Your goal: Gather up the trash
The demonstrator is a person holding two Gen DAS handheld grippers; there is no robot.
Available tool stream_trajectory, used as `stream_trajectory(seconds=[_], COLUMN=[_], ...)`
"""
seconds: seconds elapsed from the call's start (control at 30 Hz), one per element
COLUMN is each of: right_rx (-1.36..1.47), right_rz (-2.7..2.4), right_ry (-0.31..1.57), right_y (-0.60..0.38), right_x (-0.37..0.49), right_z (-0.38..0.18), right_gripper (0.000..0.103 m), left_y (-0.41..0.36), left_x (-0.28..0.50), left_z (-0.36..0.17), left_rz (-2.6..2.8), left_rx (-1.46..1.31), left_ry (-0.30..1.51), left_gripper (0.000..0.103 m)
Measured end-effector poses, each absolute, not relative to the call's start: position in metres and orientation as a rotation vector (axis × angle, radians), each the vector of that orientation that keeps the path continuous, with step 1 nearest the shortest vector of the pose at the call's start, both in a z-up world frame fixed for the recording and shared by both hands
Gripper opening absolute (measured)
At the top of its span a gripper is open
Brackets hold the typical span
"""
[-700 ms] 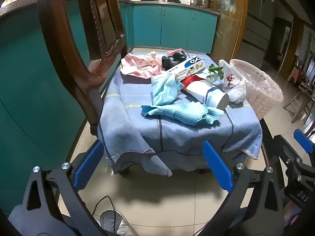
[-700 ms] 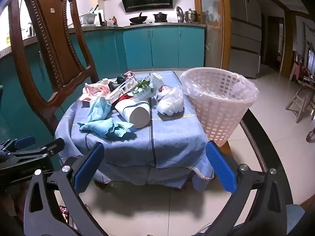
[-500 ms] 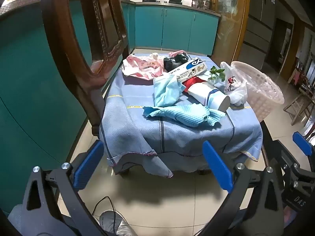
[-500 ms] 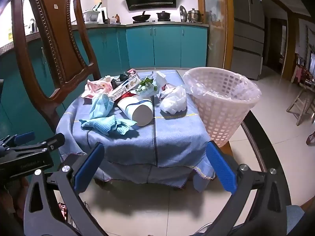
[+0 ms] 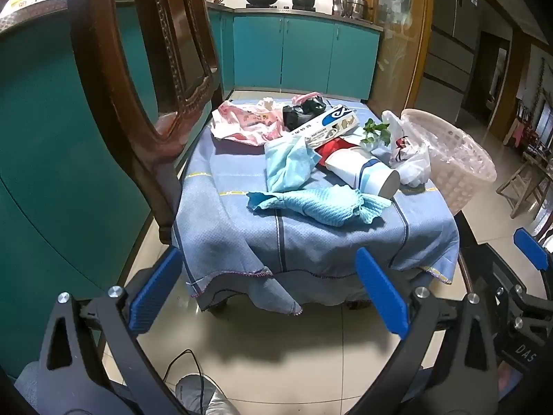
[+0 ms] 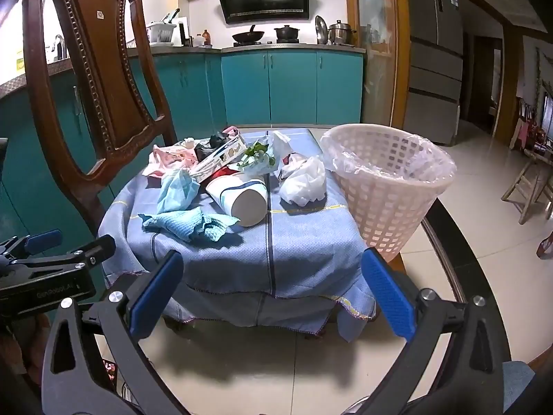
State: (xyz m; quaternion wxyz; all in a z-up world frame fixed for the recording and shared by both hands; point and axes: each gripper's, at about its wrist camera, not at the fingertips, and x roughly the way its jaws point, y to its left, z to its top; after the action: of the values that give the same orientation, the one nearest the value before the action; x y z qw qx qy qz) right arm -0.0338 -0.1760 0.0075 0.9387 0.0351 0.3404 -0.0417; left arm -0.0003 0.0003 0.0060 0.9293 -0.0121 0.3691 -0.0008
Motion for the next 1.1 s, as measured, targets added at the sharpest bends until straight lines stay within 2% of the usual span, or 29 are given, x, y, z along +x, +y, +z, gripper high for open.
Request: stream_trajectory(seconds=[1.1], right_rx=[0.093], right_rz=[-0.086], right_ry=[0.673], right_y=[-0.1783], right_x=[-0.0368], right_z=[0.0089], right_gripper=[0.100], left_y=[0.0048], left_x=[-0.0008], left_z=[0.0060], left_rz=[-0.005], left_rx=[-0.022], left_ry=[0.744], left_gripper=[0.100])
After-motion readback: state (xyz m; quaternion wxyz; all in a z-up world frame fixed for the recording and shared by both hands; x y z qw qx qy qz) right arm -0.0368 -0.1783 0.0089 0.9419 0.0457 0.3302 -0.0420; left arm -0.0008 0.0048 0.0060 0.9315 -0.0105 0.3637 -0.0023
